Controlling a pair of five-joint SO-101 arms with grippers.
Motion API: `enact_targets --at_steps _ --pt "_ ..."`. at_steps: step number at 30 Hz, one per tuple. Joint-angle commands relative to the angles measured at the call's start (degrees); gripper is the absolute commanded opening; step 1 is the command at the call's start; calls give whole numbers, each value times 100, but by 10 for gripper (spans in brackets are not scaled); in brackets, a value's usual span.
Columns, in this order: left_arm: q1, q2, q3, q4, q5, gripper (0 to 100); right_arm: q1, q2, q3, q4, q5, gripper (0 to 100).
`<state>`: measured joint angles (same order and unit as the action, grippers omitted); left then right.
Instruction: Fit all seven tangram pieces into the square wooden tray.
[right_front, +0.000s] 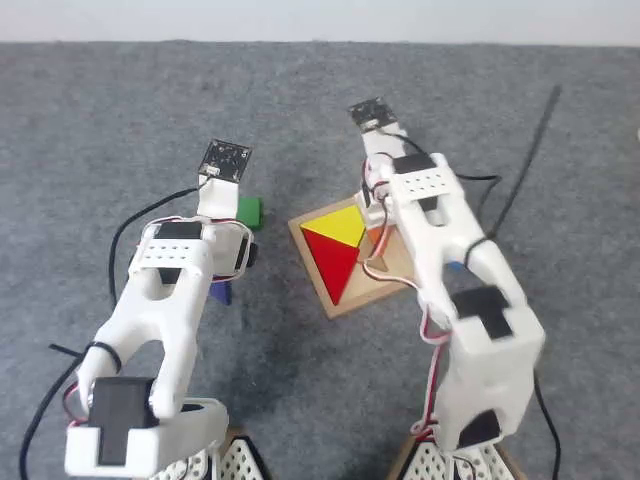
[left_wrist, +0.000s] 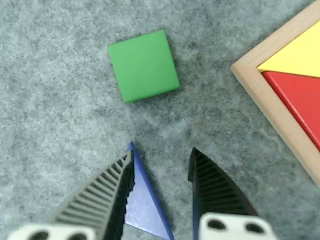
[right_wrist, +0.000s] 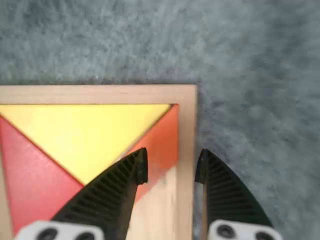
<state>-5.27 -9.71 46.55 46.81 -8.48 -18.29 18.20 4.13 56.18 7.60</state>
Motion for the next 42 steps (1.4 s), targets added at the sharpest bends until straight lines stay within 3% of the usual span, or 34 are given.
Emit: enact_targets --at_steps 1,9,31,37,42 --pt "9 -264 -57 -105 -62 170 -101 -1490 703 -136 -26 176" --pt "9 -264 -57 -114 -62 170 -514 -2255 2541 -848 176 179" --pt "9 -264 -48 -97 -62 170 -514 -365 1046 -593 176 177" --pt "0 -264 -48 -97 -53 170 -505 -558 844 -585 149 177" --pt "-35 -264 -57 -114 -53 170 -444 -1851 1345 -215 123 177"
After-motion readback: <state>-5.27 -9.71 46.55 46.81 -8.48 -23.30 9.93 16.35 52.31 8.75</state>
